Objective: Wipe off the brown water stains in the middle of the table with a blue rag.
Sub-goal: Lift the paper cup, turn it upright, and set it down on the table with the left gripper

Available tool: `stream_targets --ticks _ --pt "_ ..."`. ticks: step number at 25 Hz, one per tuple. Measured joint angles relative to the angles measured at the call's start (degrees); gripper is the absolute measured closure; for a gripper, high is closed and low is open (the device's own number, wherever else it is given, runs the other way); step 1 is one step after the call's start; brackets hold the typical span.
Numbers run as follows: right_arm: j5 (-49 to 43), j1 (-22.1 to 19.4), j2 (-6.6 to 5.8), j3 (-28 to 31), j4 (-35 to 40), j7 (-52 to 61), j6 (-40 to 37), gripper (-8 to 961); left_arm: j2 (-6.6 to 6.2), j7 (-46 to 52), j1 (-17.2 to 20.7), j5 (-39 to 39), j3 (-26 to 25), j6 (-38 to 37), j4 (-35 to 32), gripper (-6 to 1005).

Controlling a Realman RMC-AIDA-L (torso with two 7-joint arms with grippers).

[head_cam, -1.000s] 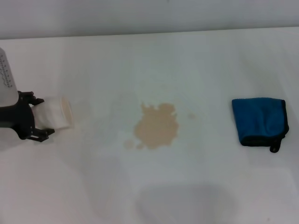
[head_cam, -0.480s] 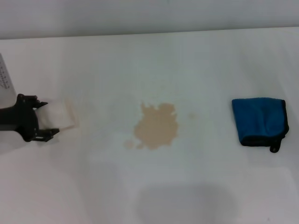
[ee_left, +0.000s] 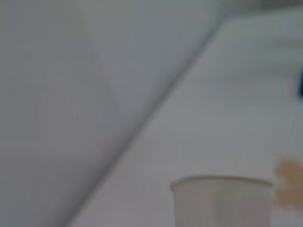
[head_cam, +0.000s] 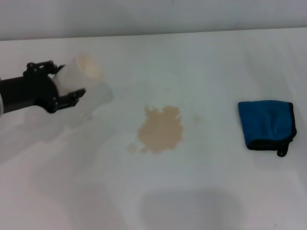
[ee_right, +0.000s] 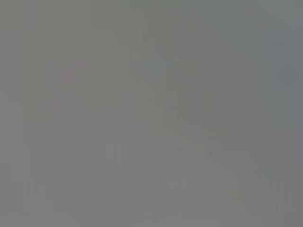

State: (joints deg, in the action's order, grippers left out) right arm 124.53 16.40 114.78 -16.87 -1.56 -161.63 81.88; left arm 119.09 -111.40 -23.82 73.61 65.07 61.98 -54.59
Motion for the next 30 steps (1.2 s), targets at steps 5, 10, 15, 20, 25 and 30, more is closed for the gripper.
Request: stream_targets --ticks 5,10,15,20,25,30 --pt "0.0 0.24 0.0 0.03 0.7 0.0 -0.51 99 -0.01 -11.12 -0.51 18.36 0.01 -0.78 10.51 317" --pt "0.01 0.27 0.0 0.0 0.96 0.0 -0.56 99 0.04 -20.98 -1.57 33.41 0.17 -0.57 21.75 323" --pt "0.01 0.51 0.0 0.0 1.81 0.0 -0.58 99 0.2 -29.47 -5.8 41.71 0.48 -1.0 35.62 323" --pt "0.01 0.76 0.0 0.0 2.19 0.0 -0.58 98 0.63 -34.87 -8.09 45.63 0.6 -1.44 42.93 322" --pt "0.01 0.81 0.0 0.08 2.18 0.0 -0.56 98 0.72 -35.69 -9.27 45.31 1.39 -2.1 46.15 322" --pt "0.01 0.74 0.0 0.05 1.83 0.66 0.71 98 0.78 -35.82 -8.93 45.29 4.64 -4.0 46.58 323"
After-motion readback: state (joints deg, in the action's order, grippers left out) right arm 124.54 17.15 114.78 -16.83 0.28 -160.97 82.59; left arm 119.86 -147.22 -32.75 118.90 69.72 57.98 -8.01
